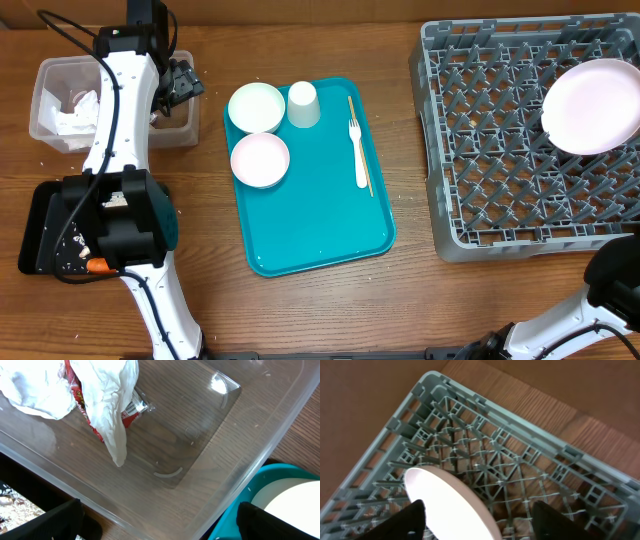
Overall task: Sort waste into correct bins and load items into the dishwasher rack
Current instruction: 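Lower the plate upright into the rack slots and release it, then move the right gripper to the pink-rimmed bowl and grasp its rim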
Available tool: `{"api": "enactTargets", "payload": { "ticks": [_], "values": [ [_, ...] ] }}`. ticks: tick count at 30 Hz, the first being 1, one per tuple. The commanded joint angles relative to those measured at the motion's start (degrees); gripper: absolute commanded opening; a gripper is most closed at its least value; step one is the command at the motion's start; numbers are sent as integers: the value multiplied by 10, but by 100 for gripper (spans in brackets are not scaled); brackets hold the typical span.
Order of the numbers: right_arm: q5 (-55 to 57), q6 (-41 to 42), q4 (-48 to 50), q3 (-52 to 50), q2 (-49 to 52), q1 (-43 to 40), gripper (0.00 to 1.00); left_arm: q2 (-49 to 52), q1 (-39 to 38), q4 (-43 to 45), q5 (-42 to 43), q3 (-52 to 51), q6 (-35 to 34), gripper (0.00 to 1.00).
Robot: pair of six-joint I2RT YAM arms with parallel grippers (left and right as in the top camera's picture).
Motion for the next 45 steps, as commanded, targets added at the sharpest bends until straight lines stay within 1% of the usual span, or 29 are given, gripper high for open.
{"api": "enactTargets", "payload": {
  "ticks": [1,6,12,15,17,19,21,23,29,33,36,41,43,45],
  "values": [
    [-45,-20,8,-23,-1,10,77,-4,1,0,2,12,-14,100],
    [-45,-20,43,-86,0,10,85,-4,1,0,2,12,-14,100],
    [-59,-24,86,-154,2,10,88,-4,1,0,2,12,-14,100],
    [-115,-75,97,-172,2,10,88,-4,1,0,2,12,-14,100],
    [-137,-82,98,-174,2,10,88,-4,1,0,2,12,-14,100],
    [-150,-81,98,-174,2,10,81,-4,1,0,2,12,-14,100],
    [-168,-81,96,-174,2,10,68,-4,1,0,2,12,-14,100],
    [-196,-81,93,-174,1,10,61,-4,1,0,2,12,-14,100],
    [-204,-77,92,-173,-14,10,60,-4,1,0,2,12,-14,100],
    [-242,-77,99,-172,-43,10,60,-4,1,0,2,12,-14,100],
    [-308,-77,98,-160,-62,10,60,-4,1,0,2,12,-14,100],
    [-473,-77,98,-151,-81,19,60,-4,1,0,2,12,-14,100],
    [-509,-76,90,-151,-81,35,60,-4,1,0,2,12,-14,100],
    [-515,-77,78,-151,-81,57,59,-4,1,0,2,12,-14,100]
  ]
}}
